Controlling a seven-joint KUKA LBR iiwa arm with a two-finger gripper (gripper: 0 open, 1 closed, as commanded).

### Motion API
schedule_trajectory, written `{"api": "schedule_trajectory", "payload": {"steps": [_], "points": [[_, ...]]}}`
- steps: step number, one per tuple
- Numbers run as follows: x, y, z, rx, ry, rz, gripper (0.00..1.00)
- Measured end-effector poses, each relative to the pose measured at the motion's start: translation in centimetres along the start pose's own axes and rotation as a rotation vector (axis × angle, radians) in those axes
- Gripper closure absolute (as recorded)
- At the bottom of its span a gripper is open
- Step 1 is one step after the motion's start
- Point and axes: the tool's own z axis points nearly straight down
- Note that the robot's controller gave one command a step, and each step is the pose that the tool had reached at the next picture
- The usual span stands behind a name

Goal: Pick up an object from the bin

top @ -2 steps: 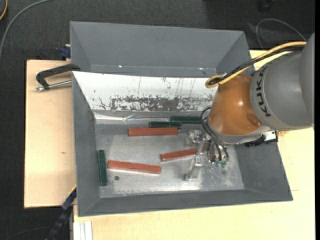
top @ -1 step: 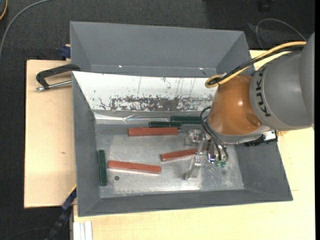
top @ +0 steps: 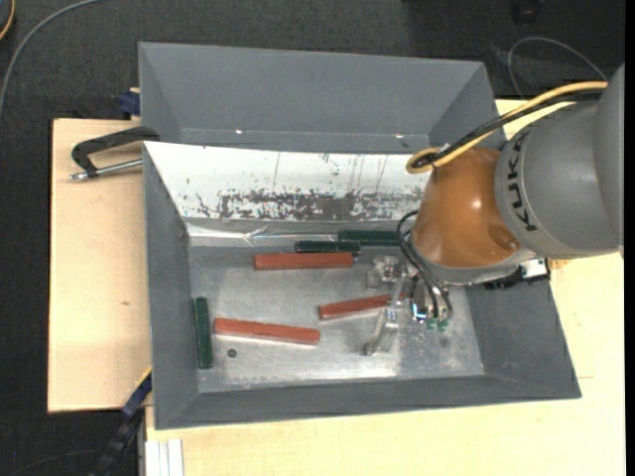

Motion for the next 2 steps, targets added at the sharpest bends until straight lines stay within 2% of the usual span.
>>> {"api": "schedule_trajectory", "payload": {"steps": [2], "points": [[-0.16, 0.19, -0.12, 0.0, -0.003, -0.001, 0.0]]}}
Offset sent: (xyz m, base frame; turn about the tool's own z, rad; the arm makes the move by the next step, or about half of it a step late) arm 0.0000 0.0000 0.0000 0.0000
